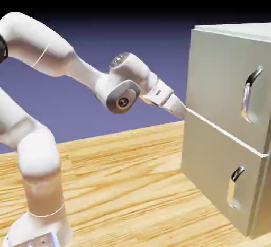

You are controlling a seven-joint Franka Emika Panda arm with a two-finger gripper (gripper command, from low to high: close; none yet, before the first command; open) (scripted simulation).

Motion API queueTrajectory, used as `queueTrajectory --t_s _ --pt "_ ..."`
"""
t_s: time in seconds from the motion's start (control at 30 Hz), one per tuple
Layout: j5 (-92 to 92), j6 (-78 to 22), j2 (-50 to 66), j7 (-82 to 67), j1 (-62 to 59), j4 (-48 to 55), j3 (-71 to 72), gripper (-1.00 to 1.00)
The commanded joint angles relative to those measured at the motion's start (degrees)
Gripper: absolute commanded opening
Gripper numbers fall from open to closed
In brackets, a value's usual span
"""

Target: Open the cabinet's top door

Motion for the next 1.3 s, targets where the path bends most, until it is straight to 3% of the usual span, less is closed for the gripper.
queueTrajectory --t_s 0.0,1.27 --pt "-2.5 0.0 -0.5 -1.1 0.9 0.5 -1.1 0.00" --pt "-97.2 0.3 -20.0 -43.6 34.9 21.0 -43.5 0.00"
